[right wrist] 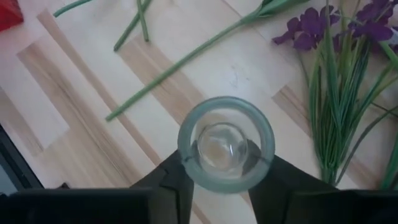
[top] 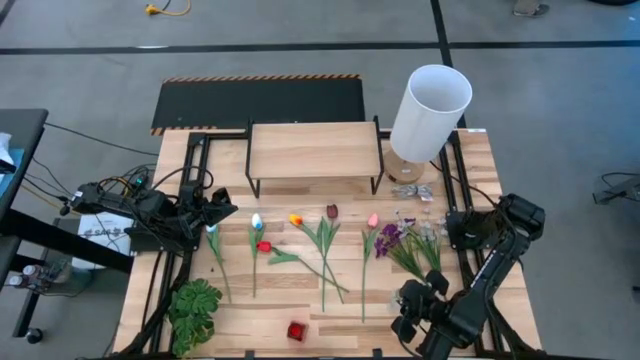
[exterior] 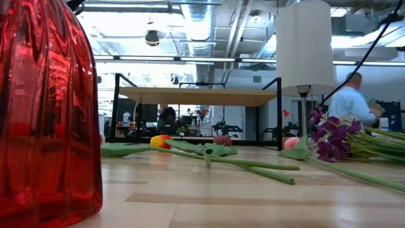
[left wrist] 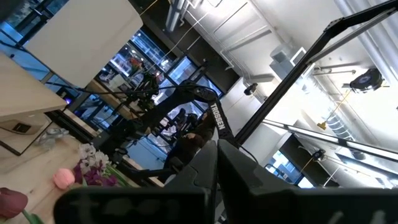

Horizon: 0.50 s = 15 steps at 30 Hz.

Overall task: Pick and place flowers into a vace then onto a shelf
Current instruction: Put the transparent vase on the shelf

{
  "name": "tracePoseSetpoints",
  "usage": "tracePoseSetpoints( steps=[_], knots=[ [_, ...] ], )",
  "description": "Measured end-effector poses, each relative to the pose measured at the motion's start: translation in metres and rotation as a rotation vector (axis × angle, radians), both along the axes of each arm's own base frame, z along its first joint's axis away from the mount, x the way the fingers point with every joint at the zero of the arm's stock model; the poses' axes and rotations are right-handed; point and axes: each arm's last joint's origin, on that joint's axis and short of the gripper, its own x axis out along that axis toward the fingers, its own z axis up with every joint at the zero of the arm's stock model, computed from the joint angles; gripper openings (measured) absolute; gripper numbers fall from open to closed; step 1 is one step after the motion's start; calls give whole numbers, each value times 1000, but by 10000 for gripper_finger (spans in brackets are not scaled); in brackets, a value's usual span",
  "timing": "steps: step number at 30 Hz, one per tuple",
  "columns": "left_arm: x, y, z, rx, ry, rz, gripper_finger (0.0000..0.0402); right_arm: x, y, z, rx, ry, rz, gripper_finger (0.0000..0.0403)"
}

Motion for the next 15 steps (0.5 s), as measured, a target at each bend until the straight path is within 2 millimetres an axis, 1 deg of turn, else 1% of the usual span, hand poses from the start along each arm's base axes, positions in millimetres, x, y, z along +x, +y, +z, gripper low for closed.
tracePoseSetpoints(
  steps=[6, 8, 12, 15],
  knots=[
    [0, 0, 0, 0, 0, 0, 0, 5, -3, 1, 0, 0, -17, 102],
    [0, 0, 0, 0, 0, 0, 0, 7, -5, 5, -9, 11, -22, 102],
    [0, 0, 0, 0, 0, 0, 0, 18, -8, 24, -36, -2, 1, 100],
    [0, 0, 0, 0, 0, 0, 0, 30, -14, 42, -68, -10, 14, 100]
  ],
)
